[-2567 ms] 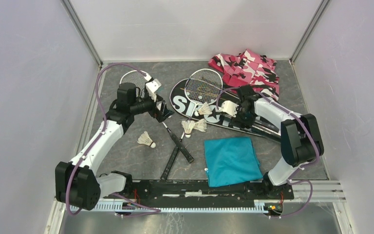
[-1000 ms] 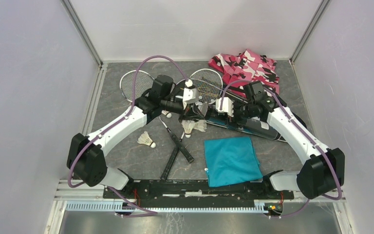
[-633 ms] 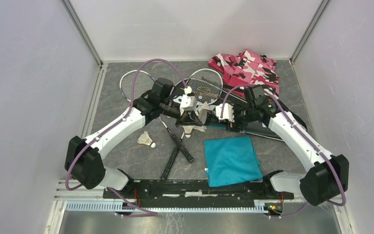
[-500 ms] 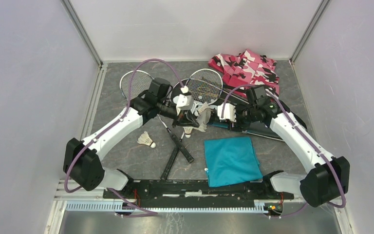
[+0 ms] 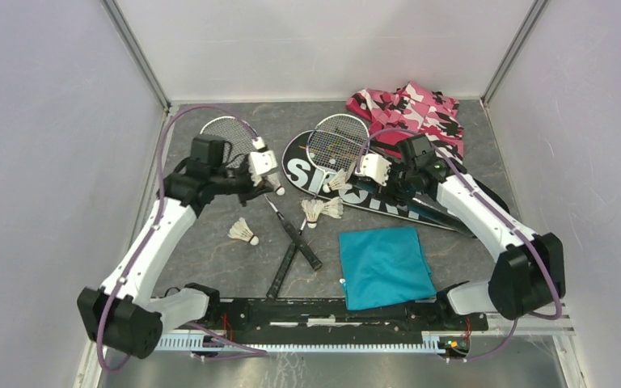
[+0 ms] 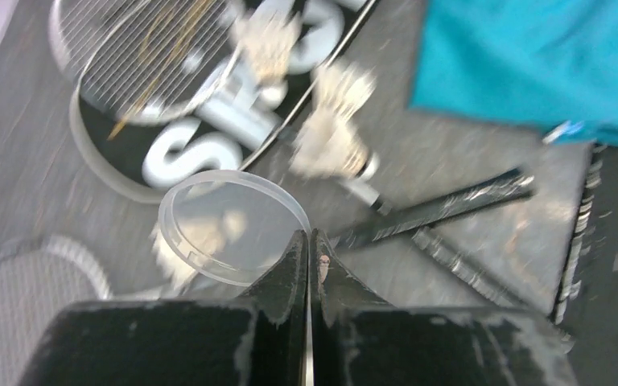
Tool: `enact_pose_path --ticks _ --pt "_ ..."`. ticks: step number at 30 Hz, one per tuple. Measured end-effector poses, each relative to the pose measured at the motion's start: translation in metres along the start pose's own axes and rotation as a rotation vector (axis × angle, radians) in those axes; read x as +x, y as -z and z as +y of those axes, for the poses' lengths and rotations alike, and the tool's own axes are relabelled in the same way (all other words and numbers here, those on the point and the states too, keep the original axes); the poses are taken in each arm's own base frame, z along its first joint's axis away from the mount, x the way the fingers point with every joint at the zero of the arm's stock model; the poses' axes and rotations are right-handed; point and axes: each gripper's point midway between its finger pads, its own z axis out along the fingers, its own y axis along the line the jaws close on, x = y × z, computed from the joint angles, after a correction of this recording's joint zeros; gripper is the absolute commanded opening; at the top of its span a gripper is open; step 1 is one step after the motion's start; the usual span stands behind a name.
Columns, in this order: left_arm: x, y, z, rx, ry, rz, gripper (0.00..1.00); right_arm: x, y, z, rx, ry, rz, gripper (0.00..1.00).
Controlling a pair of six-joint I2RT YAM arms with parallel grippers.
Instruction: Pack up the badminton gear
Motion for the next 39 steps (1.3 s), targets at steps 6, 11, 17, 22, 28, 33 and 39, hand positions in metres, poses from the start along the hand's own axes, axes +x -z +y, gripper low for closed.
enact_pose_path --ticks 6,11,17,22,28,33,39 --pt "0.085 0.056 0.034 -0.265 0.086 0.276 0.02 0.024 -0.022 -0.011 0.047 -0.103 0.128 0.23" --pt "0.159 0.071 0.033 -0.303 0.178 0.499 0.02 0.041 -0.038 -0.013 0.056 -0.145 0.209 0.22" --pt "0.234 0.08 0.032 -0.289 0.343 0.665 0.07 0.047 -0.041 -0.015 0.07 -0.164 0.237 0.22" --pt "0.27 0.077 0.034 -0.276 0.41 0.73 0.16 0.051 -0.043 -0.011 0.071 -0.172 0.245 0.22" --pt "0.284 0.071 0.034 -0.261 0.425 0.75 0.51 0.052 -0.041 -0.009 0.074 -0.181 0.243 0.22" --pt "0.28 0.072 0.034 -0.269 0.418 0.741 0.69 0.049 -0.036 -0.011 0.09 -0.187 0.229 0.23" --pt "0.238 0.085 0.028 -0.291 0.373 0.654 0.81 0.042 -0.029 -0.013 0.11 -0.186 0.197 0.24"
